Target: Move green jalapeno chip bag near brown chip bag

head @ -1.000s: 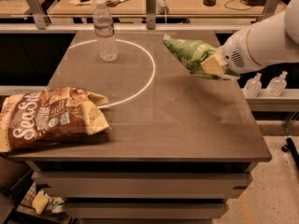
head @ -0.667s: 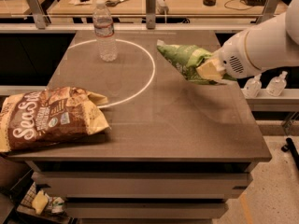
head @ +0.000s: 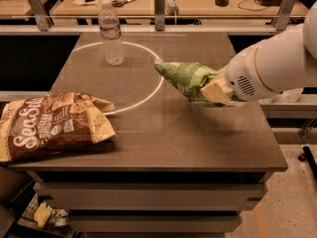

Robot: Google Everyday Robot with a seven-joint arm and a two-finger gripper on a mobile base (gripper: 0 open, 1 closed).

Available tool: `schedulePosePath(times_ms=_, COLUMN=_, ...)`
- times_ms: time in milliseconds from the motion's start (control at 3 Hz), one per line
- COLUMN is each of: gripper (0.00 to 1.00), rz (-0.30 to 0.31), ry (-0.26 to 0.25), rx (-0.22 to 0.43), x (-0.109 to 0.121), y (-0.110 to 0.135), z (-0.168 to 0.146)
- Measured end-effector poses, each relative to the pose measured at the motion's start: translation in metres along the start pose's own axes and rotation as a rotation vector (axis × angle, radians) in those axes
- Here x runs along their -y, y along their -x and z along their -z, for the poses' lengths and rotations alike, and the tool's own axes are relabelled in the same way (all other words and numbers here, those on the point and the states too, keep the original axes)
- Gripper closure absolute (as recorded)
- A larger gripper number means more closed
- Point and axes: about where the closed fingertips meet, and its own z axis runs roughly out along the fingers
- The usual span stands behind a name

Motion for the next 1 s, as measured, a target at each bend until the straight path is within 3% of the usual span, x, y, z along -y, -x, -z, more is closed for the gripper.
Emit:
schedulePosePath(times_ms=333, gripper=1.0, rz=-0.003, ry=0.037, rx=-0.024, x=-0.028, y=-0.009, z=0.006)
schedulePosePath(times_ms=667, gripper=1.0, rz=0.023, ry=0.116, rx=-0.053, x=-0.054, y=-0.012, z=0.001)
schedulePosePath(times_ms=1000, gripper=0.82, rz=0.024, ry=0.117, rx=-0.055, x=-0.055, y=-0.011, z=0.001)
